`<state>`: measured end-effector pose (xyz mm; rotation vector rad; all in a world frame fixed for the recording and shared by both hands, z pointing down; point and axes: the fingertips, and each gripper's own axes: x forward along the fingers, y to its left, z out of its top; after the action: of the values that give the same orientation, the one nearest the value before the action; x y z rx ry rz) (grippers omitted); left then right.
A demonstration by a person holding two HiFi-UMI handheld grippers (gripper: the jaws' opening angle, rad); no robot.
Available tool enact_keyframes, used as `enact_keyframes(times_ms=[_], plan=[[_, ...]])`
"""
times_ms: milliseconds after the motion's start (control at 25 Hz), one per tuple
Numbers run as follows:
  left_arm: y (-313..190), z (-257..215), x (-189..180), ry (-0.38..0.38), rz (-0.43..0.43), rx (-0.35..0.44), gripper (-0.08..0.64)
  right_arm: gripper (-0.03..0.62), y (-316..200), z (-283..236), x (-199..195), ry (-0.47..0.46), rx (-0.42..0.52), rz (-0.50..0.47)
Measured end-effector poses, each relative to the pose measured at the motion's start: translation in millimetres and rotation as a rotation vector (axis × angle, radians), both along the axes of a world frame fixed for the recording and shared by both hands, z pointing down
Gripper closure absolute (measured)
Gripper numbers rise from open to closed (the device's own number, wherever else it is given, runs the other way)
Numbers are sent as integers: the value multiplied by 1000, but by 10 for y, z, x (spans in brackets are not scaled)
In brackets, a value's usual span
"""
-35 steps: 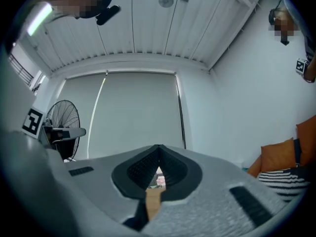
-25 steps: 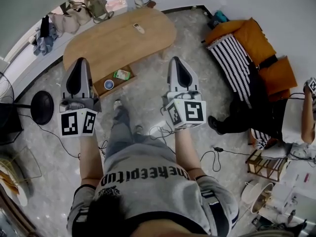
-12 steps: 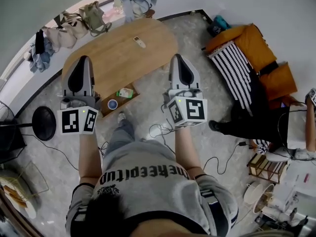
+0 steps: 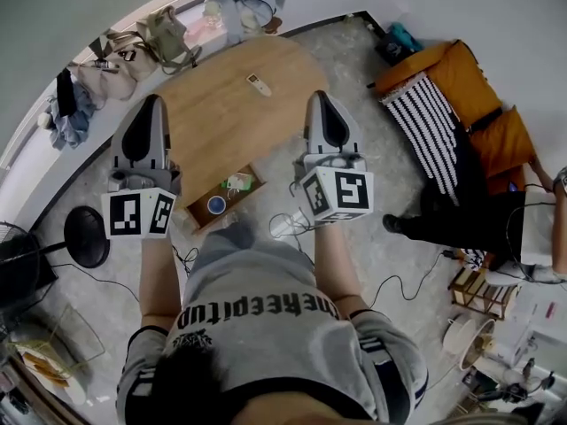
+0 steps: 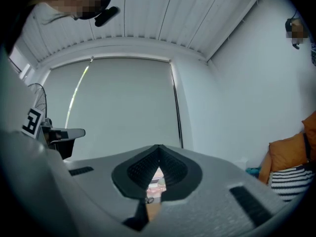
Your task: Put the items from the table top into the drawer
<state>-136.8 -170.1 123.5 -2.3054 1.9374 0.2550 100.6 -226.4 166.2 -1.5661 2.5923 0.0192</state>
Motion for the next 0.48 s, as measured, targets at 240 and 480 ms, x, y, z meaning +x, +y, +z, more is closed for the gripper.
enact_keyframes(times_ms=[240,480], plan=[[-314,172,-153,10,55,-25,547,589,-268,126,-266,19,-34,3],[-532,419,-203,22,79,-68,548,589,-491,504,-359,42,-129,-14]])
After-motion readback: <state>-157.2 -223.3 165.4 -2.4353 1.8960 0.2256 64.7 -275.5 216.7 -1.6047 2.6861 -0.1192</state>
